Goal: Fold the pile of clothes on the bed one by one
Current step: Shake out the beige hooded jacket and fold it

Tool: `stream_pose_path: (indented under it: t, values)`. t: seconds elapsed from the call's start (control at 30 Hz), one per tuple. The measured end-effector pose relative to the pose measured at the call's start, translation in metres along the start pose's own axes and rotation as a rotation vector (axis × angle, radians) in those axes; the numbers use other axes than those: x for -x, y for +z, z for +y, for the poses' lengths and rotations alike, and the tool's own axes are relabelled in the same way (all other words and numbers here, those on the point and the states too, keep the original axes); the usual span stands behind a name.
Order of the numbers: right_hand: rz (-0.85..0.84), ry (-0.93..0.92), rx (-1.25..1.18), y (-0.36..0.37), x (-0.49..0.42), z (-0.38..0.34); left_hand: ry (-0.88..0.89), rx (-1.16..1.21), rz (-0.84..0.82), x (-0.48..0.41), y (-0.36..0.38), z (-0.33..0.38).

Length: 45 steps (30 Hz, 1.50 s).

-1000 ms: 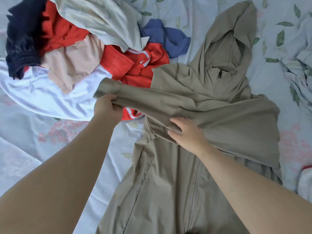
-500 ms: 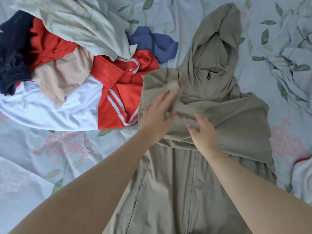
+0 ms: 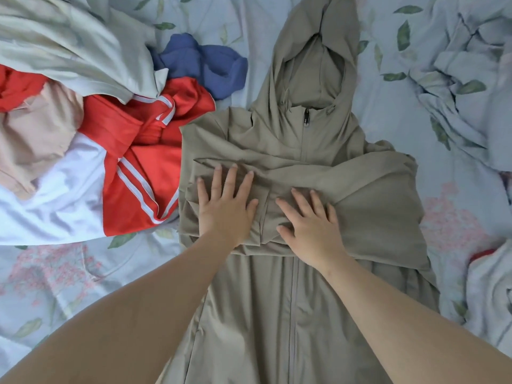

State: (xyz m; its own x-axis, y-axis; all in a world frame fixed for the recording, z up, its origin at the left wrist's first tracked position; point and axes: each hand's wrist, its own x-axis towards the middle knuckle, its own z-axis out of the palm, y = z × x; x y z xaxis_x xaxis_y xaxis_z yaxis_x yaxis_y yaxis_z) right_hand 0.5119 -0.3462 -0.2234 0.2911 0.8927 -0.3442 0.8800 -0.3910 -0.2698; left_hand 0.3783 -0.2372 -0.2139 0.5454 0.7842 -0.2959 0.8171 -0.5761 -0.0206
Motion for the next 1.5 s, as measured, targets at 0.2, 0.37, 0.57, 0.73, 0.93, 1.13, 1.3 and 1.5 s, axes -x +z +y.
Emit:
stream_pose_path:
  t: [0.2,0.37,0.57,0.73,0.93,1.13,1.3,1.5]
  values:
    - [0.362,0.131,-0.278,-0.042,-0.045,0.015,0.123,0.147,0.252,-0.063,-0.034,0.017]
    - [0.390,0.155,-0.442,-0.066,-0.113,0.039,0.079,0.210,0.047,-0.141,-0.028,0.026]
    - [0.447,0.202,-0.546,-0.083,-0.196,0.054,-0.011,0.183,0.172,-0.156,0.020,0.032]
    - [0.565,0.372,-0.556,-0.100,-0.251,0.058,0.014,0.186,0.395,-0.160,0.030,0.032]
    - [0.556,0.486,-0.207,-0.118,-0.298,0.092,0.025,0.186,0.495,-0.160,0.036,0.031]
    - [0.617,0.508,-0.364,-0.116,-0.282,0.099,0.017,0.186,0.508,-0.156,0.035,0.033]
    - [0.546,0.460,-0.479,-0.113,-0.270,0.118,0.012,0.215,0.540,-0.155,0.034,0.032]
    - [0.707,0.352,-0.536,-0.115,-0.263,0.099,0.032,0.242,0.501,-0.158,0.035,0.030]
